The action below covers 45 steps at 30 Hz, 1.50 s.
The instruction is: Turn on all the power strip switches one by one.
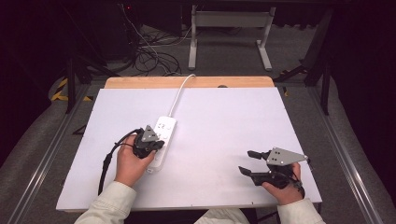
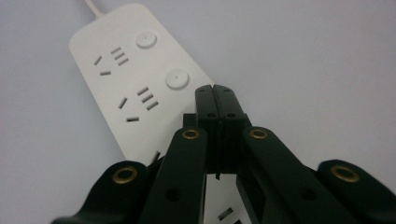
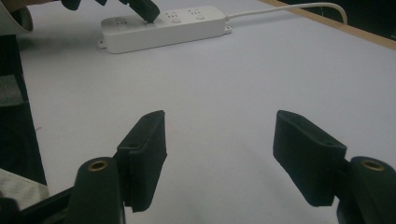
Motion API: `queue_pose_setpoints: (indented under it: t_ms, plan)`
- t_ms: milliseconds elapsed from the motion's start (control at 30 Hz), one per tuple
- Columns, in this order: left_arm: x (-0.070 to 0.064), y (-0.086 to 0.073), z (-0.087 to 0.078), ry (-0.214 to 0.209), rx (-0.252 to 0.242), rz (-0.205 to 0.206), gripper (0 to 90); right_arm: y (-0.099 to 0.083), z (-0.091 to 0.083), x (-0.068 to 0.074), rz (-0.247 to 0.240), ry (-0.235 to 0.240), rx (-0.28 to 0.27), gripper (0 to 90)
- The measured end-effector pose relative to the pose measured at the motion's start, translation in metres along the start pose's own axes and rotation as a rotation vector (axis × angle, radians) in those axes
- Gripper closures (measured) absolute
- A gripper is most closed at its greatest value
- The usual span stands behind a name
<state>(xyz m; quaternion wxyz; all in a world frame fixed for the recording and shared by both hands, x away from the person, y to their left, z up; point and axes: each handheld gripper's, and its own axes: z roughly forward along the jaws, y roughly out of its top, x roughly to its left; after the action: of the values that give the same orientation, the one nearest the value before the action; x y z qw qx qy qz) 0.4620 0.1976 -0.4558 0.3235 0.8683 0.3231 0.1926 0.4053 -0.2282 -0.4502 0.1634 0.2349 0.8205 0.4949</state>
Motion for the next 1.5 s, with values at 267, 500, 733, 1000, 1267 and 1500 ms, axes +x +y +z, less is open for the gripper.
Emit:
queue_pose_setpoints:
  t_ms: [267,500,733,1000,1267,1500]
  plan:
    - [0.006,0.017,-0.02,-0.037,-0.118,-0.048,90.0,-0.001,0.001,-0.002,0.003,0.0,0.004,35.3]
    - [0.013,0.021,-0.012,-0.039,-0.107,-0.072,90.0,-0.001,0.001,-0.001,0.003,0.0,0.002,35.3]
    - [0.02,0.023,0.003,-0.047,-0.085,-0.087,90.0,-0.001,0.0,-0.002,0.003,0.001,-0.001,35.3]
    - [0.026,0.021,0.016,-0.053,-0.068,-0.105,90.0,-0.001,0.0,-0.003,0.005,0.001,0.0,35.3]
    - [0.026,0.02,0.022,-0.047,-0.052,-0.101,90.0,-0.002,0.0,-0.003,0.005,-0.003,0.001,34.9]
    - [0.026,0.019,0.026,-0.035,-0.037,-0.095,90.0,-0.002,0.0,-0.003,0.005,-0.002,0.002,34.9]
